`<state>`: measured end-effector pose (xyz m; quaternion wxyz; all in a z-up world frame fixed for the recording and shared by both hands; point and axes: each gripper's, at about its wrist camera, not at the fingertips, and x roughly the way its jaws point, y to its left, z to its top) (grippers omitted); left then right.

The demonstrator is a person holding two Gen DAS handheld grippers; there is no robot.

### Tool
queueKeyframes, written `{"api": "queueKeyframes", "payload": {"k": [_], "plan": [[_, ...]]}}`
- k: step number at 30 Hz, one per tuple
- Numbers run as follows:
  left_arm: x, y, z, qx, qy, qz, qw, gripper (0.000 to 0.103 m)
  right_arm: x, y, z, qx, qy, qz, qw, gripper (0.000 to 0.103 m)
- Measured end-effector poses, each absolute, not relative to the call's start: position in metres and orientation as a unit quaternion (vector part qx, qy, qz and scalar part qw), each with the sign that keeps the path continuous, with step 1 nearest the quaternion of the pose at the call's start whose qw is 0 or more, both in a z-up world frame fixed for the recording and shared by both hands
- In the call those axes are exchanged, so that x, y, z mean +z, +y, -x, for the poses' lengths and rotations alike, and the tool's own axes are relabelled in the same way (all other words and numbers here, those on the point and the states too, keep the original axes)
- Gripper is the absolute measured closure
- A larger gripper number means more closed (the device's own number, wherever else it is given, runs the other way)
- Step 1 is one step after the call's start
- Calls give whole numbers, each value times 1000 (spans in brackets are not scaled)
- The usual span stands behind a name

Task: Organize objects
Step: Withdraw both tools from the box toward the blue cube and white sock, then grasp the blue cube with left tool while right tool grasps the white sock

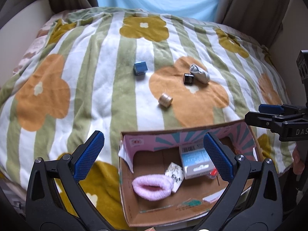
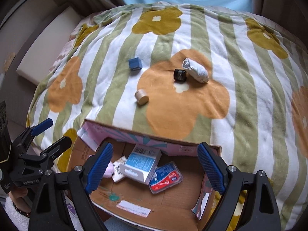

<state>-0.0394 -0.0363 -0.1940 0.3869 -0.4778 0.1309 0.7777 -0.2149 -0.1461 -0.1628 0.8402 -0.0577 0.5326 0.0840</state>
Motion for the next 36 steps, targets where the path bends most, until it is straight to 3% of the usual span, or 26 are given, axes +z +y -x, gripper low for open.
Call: {"api": "queueKeyframes", "payload": {"k": [11, 12, 14, 21, 36], "plan": [[-202, 20, 109, 769, 140, 471, 408, 1, -160, -158, 147, 45, 531, -22, 846, 15], [-204, 25, 116, 768, 141, 472, 409, 1, -161, -158, 141, 41, 530, -25, 847, 14], [-209, 36, 131, 768, 146, 471, 409, 1, -163, -160, 127, 33, 527, -33, 849, 1], [-232, 74, 174, 758, 162, 472, 419, 1, -173, -169, 86, -12, 509, -62, 859, 1], [-316, 131, 242, 735, 121, 535, 399, 1, -225, -192, 19, -112, 527, -89, 838, 1]]}}
